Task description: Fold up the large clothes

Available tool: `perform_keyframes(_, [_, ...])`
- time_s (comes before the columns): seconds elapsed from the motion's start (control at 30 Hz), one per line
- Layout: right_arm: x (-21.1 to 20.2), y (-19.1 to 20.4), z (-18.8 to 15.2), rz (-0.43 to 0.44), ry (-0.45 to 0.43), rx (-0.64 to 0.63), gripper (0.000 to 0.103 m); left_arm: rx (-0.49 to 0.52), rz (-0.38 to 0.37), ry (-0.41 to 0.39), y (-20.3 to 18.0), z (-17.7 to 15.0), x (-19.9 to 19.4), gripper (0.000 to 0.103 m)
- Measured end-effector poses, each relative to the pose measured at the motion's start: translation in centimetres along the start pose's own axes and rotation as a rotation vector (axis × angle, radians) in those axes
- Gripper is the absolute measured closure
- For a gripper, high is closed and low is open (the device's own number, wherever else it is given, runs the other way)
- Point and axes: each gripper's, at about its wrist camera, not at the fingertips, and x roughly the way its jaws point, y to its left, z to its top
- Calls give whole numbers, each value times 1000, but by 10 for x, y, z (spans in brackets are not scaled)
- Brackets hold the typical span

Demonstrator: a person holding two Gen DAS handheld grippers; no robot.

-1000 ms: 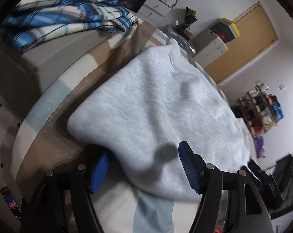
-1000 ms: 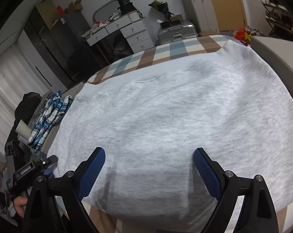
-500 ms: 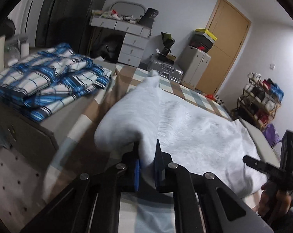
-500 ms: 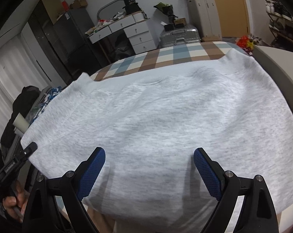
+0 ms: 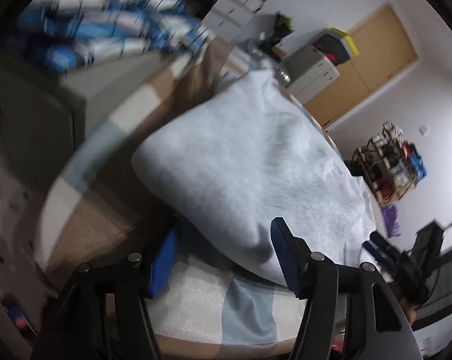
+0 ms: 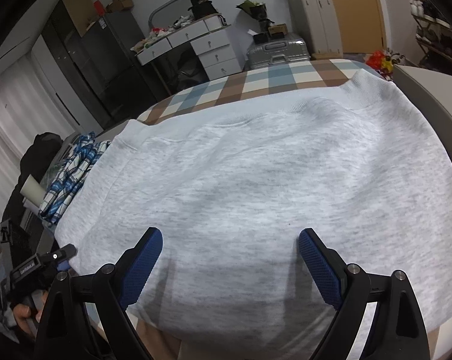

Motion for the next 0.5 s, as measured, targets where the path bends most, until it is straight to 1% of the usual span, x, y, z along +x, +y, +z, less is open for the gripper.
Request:
perform_keyframes(0.03, [1,1,0,0,4,-3,10,-23,-15,5,1,0,2,47])
perform_keyframes(0.1, [1,6,1,6,6,-16,10,-82,-60,-16,5,7,7,47])
perform_keyframes(0.2, [1,11,0,9,4,-37,10,-105,-75,-54,4,14,14,47])
perform_keyframes(0.23, [1,11,-1,2,6,-39,10,-85,-38,-76,-2,17,16,60])
perform_keyframes(0.27, [1,10,-1,-2,9,-37,10,-45,1,-96,-10,16,15,74])
perform_keyframes(0.3, [1,8,-2,-9,10,-29,10,7,13,-114,-18,15,12,89])
perform_keyframes(0.33, [1,6,-2,-12,10,-25,10,66,18,-145,-30,13,5,91])
perform_keyframes(0.37, [0,5,-3,-15,9,-19,10,122,15,-202,-43,9,-7,92])
perform_keyframes(0.4, [0,3,-3,-20,7,-13,10,167,-12,-240,-52,5,-17,92])
perform_keyframes(0.43, [0,1,-2,-24,7,-9,10,229,-65,-283,-64,-1,-31,92])
perform_keyframes(0.47, [0,0,-2,-28,8,-6,10,267,-70,-290,-70,-4,-35,92])
perform_keyframes(0.5, [1,-2,-2,-30,8,-2,10,304,-52,-279,-75,-6,-36,90])
